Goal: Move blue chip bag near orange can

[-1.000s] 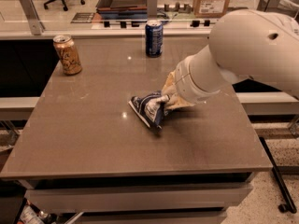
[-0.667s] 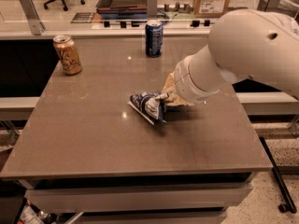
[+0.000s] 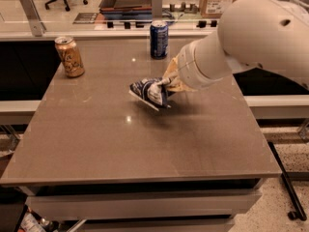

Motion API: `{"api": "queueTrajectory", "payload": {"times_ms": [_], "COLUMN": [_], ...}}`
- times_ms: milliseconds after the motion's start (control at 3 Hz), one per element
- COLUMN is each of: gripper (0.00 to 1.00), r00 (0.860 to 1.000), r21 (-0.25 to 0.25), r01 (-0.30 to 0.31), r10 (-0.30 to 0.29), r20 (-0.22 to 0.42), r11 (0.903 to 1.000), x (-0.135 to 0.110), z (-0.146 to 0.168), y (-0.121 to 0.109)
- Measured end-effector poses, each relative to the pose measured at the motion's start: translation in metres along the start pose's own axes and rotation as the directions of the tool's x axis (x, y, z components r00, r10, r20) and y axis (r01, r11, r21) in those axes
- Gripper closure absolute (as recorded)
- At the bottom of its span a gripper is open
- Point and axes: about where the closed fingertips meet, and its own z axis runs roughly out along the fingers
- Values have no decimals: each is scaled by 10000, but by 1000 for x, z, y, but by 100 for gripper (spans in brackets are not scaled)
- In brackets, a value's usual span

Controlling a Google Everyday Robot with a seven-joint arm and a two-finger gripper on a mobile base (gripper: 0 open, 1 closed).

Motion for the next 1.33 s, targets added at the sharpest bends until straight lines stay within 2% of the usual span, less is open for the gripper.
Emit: {"api": "queueTrajectory", "payload": {"times_ms": [333,667,1000,1333], "gripper": [100,100,100,100], "r00": [9960,9776,9403,8976], "r21": [672,1246,1641,1630], "r01": [789,1508,2064,2327], "r10": [-815,-1667,-2419,-2763], "r20": [370,1288,2393,3435], "r11": [9946,9807,9646,9588], "x": [-6,-27,-54,-80], "z": [7,24,48,77], "y": [-42,-83,-112,-120]}}
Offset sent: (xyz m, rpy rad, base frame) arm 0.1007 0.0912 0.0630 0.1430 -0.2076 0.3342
